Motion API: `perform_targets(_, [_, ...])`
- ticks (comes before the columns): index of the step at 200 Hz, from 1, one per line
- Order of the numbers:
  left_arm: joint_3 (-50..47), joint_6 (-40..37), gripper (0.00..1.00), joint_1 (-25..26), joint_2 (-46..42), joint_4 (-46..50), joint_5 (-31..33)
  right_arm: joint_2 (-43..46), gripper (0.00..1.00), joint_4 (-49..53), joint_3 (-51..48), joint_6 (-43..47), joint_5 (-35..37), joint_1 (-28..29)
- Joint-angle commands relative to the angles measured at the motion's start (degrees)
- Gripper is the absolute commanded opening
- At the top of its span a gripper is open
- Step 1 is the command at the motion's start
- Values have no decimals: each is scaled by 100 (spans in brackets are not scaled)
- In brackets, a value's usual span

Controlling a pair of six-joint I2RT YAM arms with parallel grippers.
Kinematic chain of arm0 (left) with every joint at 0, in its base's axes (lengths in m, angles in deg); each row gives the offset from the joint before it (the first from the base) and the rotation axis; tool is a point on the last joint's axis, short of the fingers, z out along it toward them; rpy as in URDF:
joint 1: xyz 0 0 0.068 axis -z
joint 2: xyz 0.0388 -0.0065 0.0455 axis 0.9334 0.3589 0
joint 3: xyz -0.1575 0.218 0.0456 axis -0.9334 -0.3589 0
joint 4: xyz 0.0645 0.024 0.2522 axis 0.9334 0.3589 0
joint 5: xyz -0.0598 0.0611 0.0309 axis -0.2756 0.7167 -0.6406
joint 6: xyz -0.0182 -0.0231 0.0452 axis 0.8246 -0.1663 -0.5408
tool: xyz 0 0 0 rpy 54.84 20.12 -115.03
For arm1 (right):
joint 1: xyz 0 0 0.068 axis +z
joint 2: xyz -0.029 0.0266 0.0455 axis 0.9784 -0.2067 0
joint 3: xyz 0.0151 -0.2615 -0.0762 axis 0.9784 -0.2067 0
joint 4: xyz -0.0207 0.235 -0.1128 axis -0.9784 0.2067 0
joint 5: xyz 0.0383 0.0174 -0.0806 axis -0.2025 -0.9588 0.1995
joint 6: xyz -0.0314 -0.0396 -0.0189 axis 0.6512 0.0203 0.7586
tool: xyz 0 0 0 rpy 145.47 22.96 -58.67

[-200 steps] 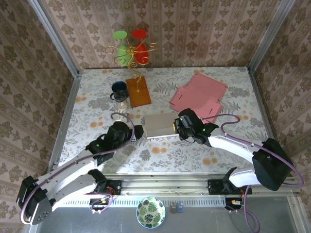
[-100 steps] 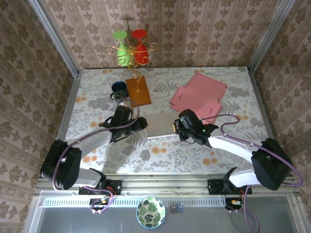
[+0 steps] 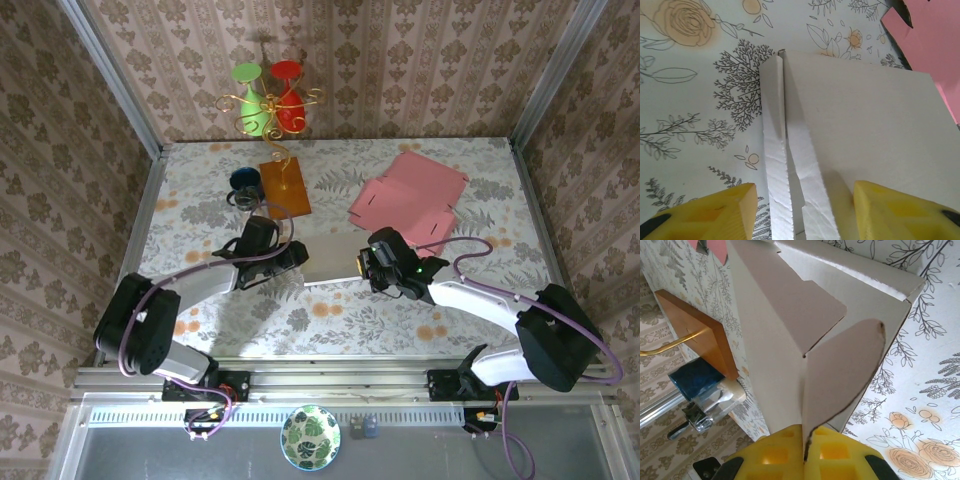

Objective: Fold the paper box

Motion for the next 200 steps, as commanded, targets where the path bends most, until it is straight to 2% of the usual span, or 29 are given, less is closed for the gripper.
perform_targets(1, [-116,11,52,68,119,-181,-51,-97,0,172,-180,87,-53,5])
perform_targets(50, [-270,55,46,123,185,-255,40,-106,0,126,-252,106,-100,-11])
perform_targets(80, [-373,73,38,132,265,-365,13,-132,2,128,-278,121,-140,-12])
perform_targets(155, [-483,145,35,202,305,-435,35,-159,5,79,-341,148,-224,-12])
perform_targets(179, [-532,121,35,211,355,-454,54,-159,10,159,-357,153,-271,-12])
perform_targets(200, [-534,78,34,211,380,-427,68,-97,23,444,-313,342,-300,-48])
